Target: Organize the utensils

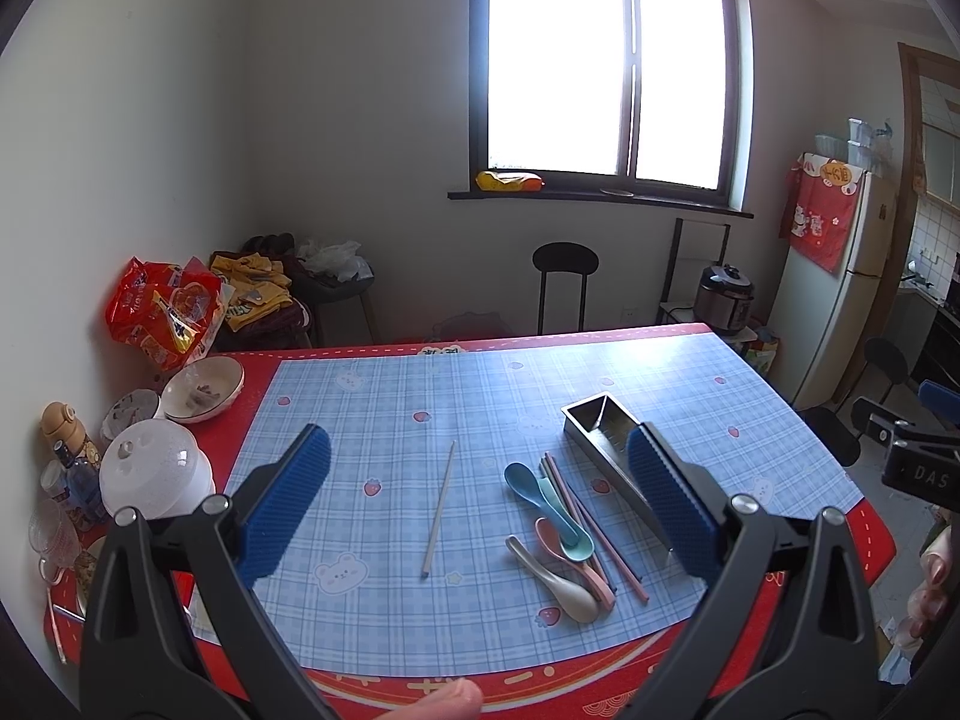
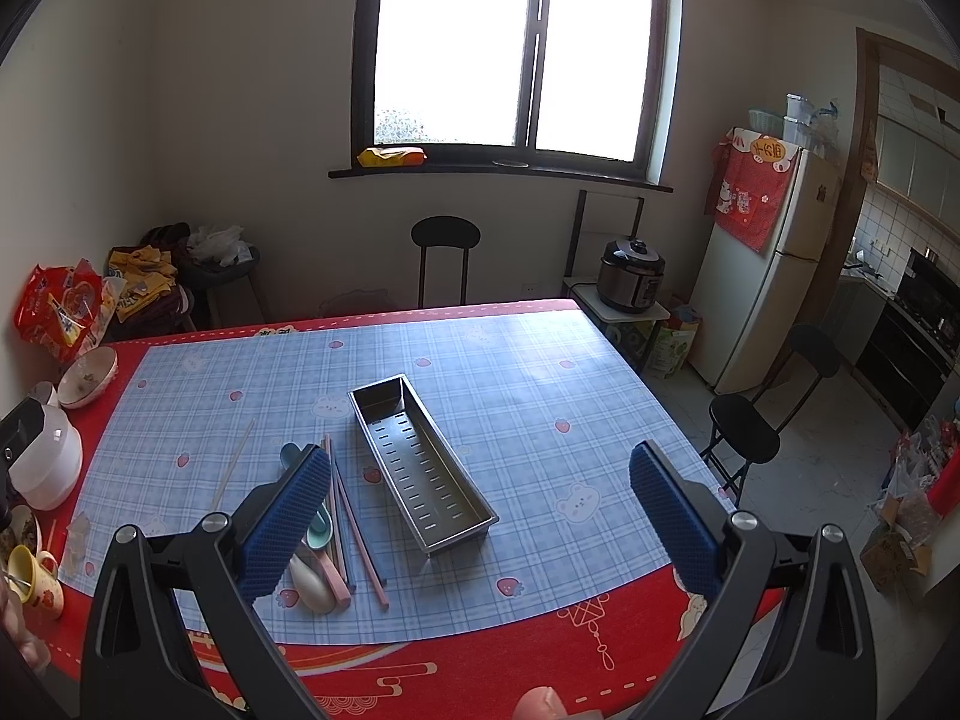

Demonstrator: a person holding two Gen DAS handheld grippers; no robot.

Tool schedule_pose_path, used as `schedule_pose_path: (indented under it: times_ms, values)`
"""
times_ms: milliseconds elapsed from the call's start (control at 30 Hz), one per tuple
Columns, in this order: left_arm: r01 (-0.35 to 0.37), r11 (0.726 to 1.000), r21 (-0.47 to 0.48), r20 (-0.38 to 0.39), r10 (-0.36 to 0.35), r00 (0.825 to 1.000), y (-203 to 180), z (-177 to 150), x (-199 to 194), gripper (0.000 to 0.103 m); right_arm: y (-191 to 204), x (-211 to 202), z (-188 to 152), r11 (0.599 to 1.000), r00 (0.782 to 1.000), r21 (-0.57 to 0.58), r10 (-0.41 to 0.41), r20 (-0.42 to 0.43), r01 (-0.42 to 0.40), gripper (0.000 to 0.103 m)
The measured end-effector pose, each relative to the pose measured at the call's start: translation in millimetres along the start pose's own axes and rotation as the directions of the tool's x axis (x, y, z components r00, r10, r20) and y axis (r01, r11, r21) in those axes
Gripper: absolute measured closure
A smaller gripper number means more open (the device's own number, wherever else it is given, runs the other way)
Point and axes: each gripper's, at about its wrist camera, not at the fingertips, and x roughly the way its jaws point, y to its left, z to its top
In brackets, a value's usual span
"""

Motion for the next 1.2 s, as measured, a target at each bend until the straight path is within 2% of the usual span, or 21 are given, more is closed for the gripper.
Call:
schedule_pose_path:
  times_ms: [1200]
  values:
    - [0.001,1.000,0.001,0.001,-0.001,1.000,0.7,8.1,-6.4,0.005,-0.9,-0.8,1.9,1.000,1.000,0.002,-0.001,-0.006,0.001,0.005]
